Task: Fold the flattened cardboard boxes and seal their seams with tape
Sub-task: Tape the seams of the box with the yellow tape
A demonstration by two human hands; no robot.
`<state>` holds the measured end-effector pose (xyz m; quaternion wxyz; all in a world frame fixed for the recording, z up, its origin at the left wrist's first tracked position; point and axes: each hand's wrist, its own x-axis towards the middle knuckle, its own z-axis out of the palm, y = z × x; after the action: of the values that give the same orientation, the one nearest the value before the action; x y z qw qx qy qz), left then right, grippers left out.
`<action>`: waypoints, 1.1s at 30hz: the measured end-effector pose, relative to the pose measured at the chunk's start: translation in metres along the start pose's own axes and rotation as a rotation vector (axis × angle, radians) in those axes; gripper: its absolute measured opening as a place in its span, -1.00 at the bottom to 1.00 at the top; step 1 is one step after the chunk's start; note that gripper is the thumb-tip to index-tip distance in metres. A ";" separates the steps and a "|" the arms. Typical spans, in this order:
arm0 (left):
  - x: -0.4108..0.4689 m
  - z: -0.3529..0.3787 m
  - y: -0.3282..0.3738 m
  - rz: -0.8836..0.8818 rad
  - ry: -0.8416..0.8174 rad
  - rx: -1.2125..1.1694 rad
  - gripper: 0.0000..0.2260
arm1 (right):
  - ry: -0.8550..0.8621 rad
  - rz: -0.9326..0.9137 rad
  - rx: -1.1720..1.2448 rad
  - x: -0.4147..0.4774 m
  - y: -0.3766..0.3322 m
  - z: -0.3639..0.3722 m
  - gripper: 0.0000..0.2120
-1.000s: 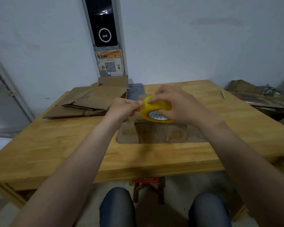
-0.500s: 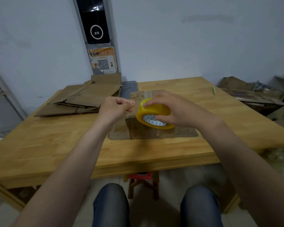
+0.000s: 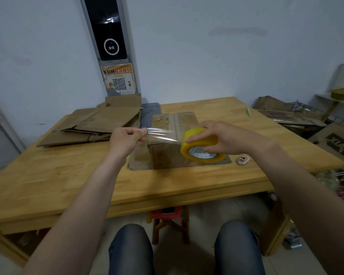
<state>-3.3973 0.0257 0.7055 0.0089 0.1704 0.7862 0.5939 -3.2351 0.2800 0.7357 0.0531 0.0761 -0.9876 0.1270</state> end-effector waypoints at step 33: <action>0.026 0.039 -0.078 -0.037 0.323 0.120 -0.78 | -0.004 0.076 -0.328 0.010 0.098 0.015 -0.55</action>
<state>-3.4330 0.0507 0.6263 -0.1165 0.0585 0.8145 0.5654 -3.2621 0.3682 0.6990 0.0578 0.0293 -0.9973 -0.0342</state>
